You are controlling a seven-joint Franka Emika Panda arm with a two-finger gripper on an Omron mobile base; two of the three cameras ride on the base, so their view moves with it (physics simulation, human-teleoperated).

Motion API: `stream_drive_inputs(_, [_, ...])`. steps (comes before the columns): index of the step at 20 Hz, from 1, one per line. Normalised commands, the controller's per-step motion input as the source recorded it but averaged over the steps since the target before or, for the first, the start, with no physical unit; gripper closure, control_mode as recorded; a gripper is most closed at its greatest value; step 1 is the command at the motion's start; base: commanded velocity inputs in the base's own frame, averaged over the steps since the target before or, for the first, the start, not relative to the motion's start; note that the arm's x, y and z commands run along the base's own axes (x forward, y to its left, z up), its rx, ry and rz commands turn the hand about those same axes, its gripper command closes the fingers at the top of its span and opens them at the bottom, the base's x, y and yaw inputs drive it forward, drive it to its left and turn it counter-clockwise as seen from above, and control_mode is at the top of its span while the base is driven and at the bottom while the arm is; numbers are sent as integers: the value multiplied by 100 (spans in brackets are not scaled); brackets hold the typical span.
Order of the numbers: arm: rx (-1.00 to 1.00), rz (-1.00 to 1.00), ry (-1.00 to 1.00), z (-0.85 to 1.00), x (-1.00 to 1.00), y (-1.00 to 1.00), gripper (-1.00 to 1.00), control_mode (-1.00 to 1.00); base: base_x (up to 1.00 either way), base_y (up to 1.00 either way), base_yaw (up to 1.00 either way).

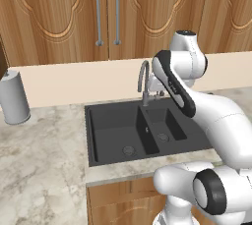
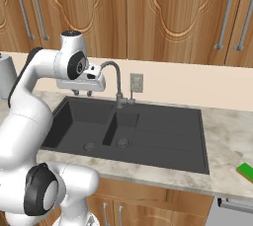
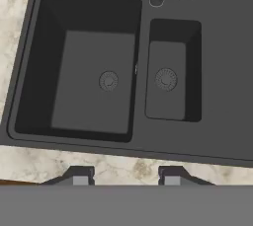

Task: Soak the sponge with water for a few seconds and then drop it inside the sink.

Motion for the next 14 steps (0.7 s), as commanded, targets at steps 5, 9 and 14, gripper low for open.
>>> stream_drive_inputs(5, [0,0,0,0,-12,0,-100,-100,0,0,0])
stream_drive_inputs(9, [0,0,-3,0,-26,0,-100,-100,0,0,0])
stream_drive_inputs(14, [0,4,-17,0,-58,-14,-100,-100,0,0,0])
